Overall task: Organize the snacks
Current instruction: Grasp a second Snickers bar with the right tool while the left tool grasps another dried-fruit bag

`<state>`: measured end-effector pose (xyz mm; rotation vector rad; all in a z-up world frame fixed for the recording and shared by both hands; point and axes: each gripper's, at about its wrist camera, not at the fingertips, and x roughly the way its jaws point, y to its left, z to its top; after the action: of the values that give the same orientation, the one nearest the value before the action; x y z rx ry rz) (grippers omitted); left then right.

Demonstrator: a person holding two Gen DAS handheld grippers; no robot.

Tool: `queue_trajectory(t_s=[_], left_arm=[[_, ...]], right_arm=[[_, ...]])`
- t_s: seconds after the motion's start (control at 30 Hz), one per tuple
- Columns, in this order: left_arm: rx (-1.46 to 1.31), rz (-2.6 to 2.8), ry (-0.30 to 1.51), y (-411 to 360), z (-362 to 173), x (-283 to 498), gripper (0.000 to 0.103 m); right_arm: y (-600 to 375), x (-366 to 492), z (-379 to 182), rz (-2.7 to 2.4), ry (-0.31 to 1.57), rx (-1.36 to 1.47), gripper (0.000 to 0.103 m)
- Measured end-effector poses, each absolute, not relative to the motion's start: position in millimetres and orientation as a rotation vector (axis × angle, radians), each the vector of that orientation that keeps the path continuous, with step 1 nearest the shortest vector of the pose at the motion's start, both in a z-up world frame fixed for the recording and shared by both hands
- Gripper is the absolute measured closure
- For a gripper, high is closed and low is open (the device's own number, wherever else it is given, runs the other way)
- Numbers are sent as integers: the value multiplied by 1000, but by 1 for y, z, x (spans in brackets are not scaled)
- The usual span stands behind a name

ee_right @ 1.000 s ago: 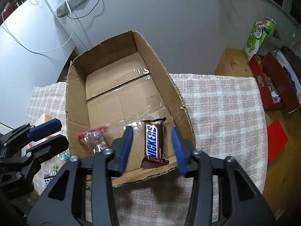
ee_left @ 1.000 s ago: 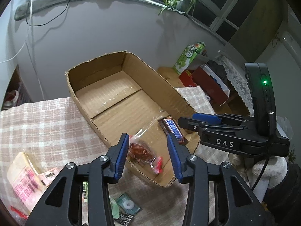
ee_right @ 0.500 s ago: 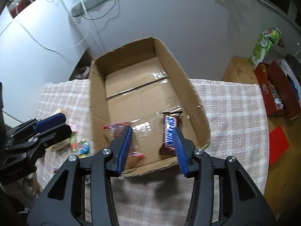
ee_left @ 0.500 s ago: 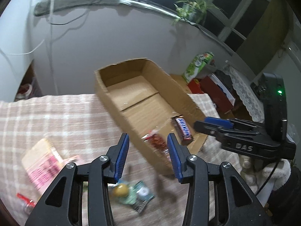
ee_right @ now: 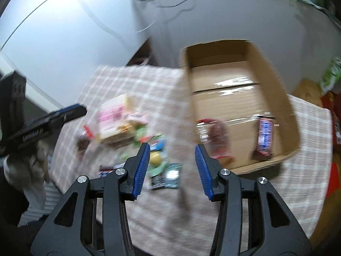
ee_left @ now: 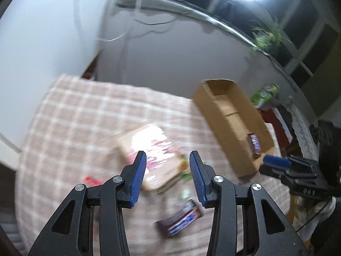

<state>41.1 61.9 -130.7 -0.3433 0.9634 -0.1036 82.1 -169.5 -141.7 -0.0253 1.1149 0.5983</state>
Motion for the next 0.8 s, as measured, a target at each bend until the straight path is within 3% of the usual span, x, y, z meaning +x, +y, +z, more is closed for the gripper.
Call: queue_trajectory(t_s=[0.23, 0.4, 0.8], left_arm=[[-388, -3, 1009, 101, -152, 15, 60], [-392, 28, 1033, 113, -163, 4, 58], [-400, 55, 1085, 126, -183, -5, 55]], right_arm=[[-112, 44, -162, 818, 1128, -231, 47], [-72, 15, -173, 952, 1085, -499, 47], [-17, -7, -203, 1127, 1067, -814, 47]])
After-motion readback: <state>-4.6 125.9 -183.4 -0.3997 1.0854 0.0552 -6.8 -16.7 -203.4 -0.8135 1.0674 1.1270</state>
